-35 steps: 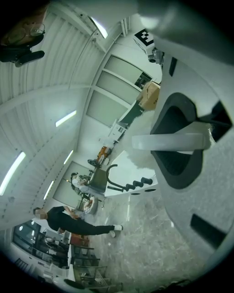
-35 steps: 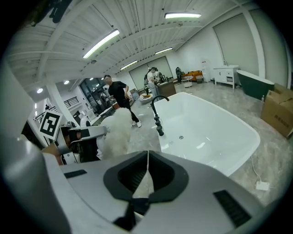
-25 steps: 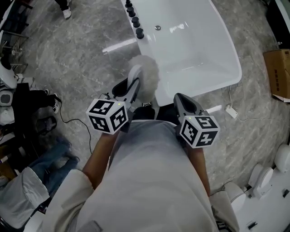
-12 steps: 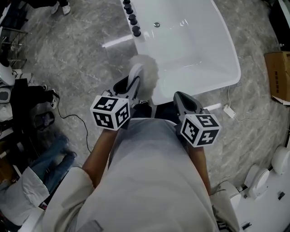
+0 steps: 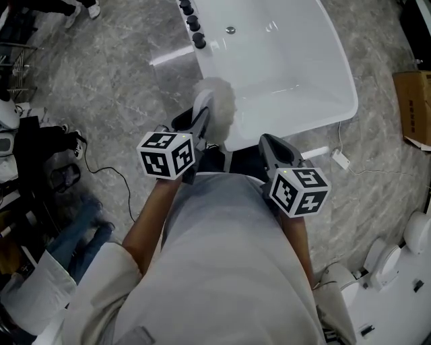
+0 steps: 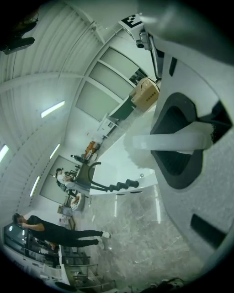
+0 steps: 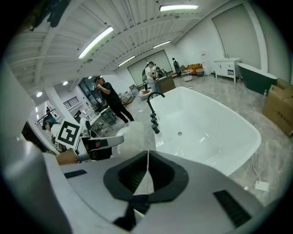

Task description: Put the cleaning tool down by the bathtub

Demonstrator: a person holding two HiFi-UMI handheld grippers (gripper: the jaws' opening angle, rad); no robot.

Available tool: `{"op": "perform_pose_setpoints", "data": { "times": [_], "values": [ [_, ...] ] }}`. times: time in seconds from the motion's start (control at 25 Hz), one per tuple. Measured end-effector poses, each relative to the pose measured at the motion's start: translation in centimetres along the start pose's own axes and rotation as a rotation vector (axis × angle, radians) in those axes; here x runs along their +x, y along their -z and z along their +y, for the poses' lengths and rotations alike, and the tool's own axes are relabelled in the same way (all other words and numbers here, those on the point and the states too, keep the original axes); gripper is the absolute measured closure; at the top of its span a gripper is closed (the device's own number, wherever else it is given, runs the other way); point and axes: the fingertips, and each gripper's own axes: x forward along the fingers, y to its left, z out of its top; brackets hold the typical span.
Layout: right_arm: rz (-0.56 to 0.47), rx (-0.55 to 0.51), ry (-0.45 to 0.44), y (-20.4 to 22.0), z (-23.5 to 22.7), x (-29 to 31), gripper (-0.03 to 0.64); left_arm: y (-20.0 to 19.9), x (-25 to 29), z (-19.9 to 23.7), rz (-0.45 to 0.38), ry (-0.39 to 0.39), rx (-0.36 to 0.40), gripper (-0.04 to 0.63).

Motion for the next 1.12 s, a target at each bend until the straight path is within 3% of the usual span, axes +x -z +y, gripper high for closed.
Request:
{"op": "perform_pose_setpoints", "data": {
  "times": [1.12],
  "values": [
    [0.007, 0.017, 0.027, 0.7, -1.3, -1.0, 0.604, 5.7, 4.3, 2.4, 0.14, -0.008, -0.117, 0.509]
  ]
}}
